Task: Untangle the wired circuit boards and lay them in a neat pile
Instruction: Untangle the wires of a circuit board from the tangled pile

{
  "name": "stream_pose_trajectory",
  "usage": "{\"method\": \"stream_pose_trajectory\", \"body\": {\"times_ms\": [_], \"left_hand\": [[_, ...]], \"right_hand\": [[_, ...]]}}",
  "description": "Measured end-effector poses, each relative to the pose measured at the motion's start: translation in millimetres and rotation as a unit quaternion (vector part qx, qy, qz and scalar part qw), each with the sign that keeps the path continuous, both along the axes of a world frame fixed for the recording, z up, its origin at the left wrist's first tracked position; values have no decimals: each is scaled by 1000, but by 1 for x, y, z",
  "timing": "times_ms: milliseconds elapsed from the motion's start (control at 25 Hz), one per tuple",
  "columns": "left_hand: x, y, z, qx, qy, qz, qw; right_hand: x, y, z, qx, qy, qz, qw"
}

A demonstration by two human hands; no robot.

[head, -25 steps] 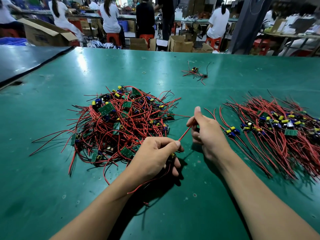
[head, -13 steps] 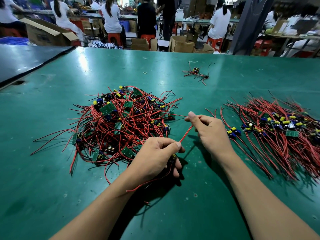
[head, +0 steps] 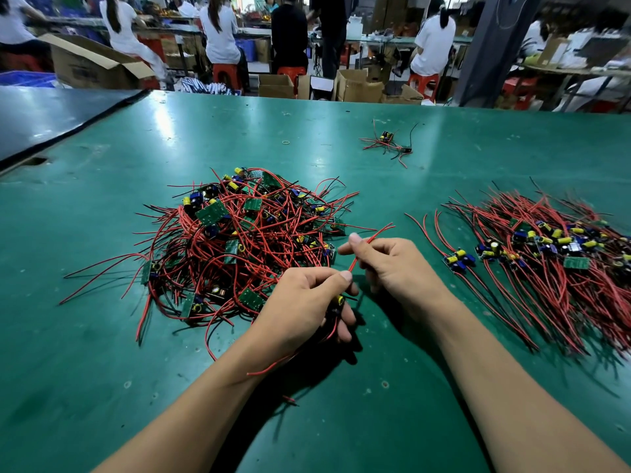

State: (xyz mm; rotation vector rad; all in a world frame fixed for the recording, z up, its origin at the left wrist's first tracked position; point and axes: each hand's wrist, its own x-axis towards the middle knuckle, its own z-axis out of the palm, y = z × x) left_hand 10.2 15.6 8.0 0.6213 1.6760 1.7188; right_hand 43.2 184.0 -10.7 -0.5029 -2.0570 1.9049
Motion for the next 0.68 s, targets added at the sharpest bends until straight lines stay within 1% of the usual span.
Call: {"method": "stream_pose_trajectory", "body": {"times_ms": [80, 160, 240, 320, 400, 480, 520, 560, 600, 640, 680], "left_hand": [[1, -1, 0, -5, 5, -14, 1000], [2, 0, -1, -7, 7, -23, 1000], [2, 1, -1, -7, 8, -25, 1000], [2, 2, -1, -6, 6, -28, 1000], [2, 1, 0, -11, 8, -32, 999], [2, 0, -1, -15, 9, -37, 999], [2, 0, -1, -16, 9, -39, 999], [2, -1, -1, -17, 8, -42, 999], [2, -1, -1, -18, 7, -45, 999], [2, -1, 0, -19, 7, -47, 999], [2, -1, 0, -20, 8, -46, 999]], "right_hand": [[0, 5, 0, -6, 36, -59, 998], [0, 9, 1, 17, 57, -111, 992], [-1, 9, 3, 39, 65, -139, 987], [-2, 6, 5, 19, 74, -151, 986], [-4, 3, 9, -68, 82, -153, 982], [-3, 4, 15, -181, 72, -122, 973], [-2, 6, 18, -222, 61, -99, 968], [0, 9, 20, -243, 50, -81, 965], [2, 12, 20, -239, 38, -70, 968], [4, 15, 20, -210, 23, -71, 975], [6, 18, 20, -151, 6, -79, 985]]}}
